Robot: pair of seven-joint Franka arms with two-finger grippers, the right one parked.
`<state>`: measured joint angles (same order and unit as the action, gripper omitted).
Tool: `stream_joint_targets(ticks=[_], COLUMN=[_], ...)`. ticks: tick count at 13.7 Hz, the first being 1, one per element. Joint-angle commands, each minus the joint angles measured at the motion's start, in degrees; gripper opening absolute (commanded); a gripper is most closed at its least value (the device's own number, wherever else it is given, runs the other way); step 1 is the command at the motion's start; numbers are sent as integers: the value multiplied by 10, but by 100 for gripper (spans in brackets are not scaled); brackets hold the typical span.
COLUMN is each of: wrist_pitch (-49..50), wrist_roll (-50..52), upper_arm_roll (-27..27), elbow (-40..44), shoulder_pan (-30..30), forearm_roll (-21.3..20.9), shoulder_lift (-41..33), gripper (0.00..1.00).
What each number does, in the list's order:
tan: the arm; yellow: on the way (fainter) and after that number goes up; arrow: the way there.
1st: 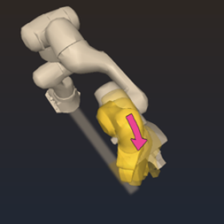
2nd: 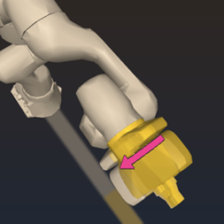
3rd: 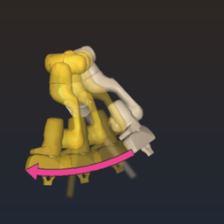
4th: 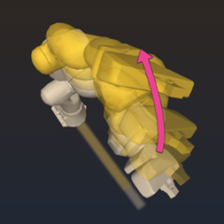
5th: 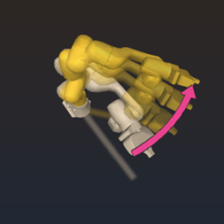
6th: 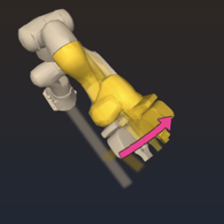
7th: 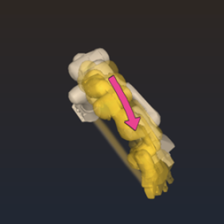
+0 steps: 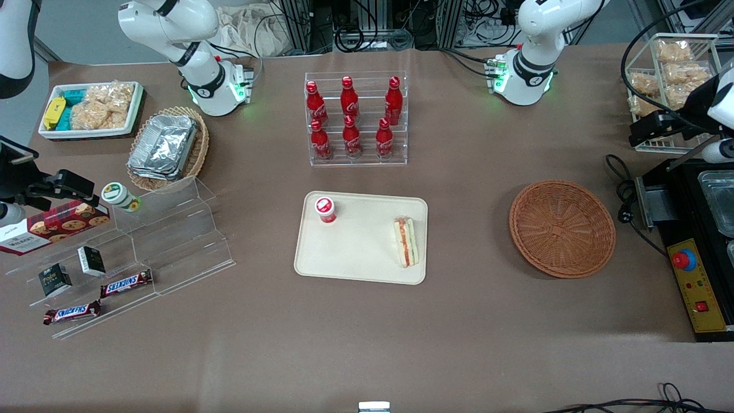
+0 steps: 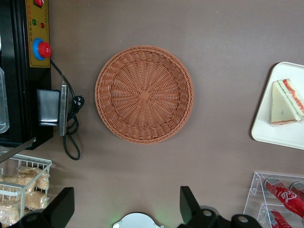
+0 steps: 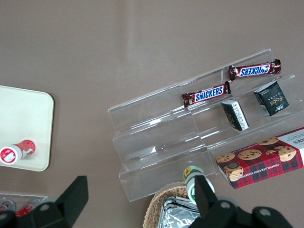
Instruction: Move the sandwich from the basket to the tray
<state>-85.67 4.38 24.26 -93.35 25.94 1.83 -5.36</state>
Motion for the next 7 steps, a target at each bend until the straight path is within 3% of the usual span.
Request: stream_joint_targets(ticks=[1, 3, 7], wrist_pitch=[9, 9, 7], wrist_roll=[-11, -3, -1], upper_arm_roll=[2, -22, -161], elbow=[19, 19, 17], shoulder_pan=[-1, -36, -179], forearm_roll=[5, 3, 1], shoulder_lift=[6, 6, 7], gripper=[100, 100, 100])
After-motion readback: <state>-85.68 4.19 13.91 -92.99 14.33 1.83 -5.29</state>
